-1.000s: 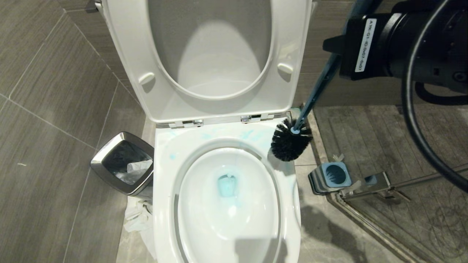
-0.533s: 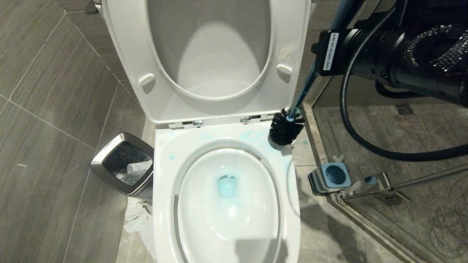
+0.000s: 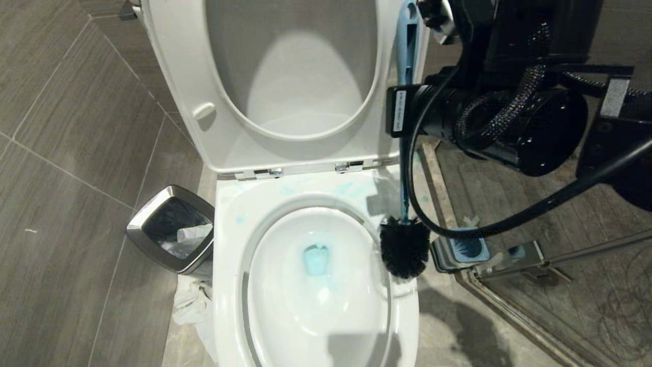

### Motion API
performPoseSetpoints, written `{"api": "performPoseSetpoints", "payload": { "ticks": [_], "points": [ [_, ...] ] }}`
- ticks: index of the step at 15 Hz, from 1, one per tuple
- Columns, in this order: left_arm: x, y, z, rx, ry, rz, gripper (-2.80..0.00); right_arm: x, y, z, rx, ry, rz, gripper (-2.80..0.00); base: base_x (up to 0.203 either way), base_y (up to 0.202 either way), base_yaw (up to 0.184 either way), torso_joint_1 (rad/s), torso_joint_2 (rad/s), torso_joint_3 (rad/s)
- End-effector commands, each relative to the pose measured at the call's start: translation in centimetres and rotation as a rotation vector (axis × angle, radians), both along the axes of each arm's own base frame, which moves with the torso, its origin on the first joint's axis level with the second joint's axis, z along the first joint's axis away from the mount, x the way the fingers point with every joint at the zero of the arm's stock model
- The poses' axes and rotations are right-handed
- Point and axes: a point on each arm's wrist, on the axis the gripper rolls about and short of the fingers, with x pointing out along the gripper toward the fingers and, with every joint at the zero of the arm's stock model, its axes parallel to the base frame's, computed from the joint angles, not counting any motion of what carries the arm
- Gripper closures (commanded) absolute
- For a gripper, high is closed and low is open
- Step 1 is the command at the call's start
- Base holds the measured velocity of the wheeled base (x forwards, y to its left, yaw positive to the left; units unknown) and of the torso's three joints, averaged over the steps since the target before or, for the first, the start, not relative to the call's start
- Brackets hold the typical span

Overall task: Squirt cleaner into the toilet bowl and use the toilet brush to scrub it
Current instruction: Scrub the toilet bowl

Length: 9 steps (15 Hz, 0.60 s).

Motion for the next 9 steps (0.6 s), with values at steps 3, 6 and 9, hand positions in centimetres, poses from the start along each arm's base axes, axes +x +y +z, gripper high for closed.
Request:
{"api": "performPoseSetpoints", "payload": {
  "ticks": [3,6,9],
  "points": [
    [0.0,0.0,0.0,0.0,0.001,0.0,0.0,-2.2,3.5,-0.4,0.035,0.018,0.108,0.0,0.0,0.0,0.0,0.0,0.0,0.0],
    [0.0,0.0,0.0,0.0,0.001,0.0,0.0,-1.4,2.8,1.2,0.066,-0.024,0.073,0.0,0.0,0.0,0.0,0.0,0.0,0.0],
    [0.0,0.0,0.0,0.0,0.001,0.0,0.0,0.7,0.3,1.7,-0.002,-0.06,-0.019,0.0,0.0,0.0,0.0,0.0,0.0,0.0]
  ]
}}
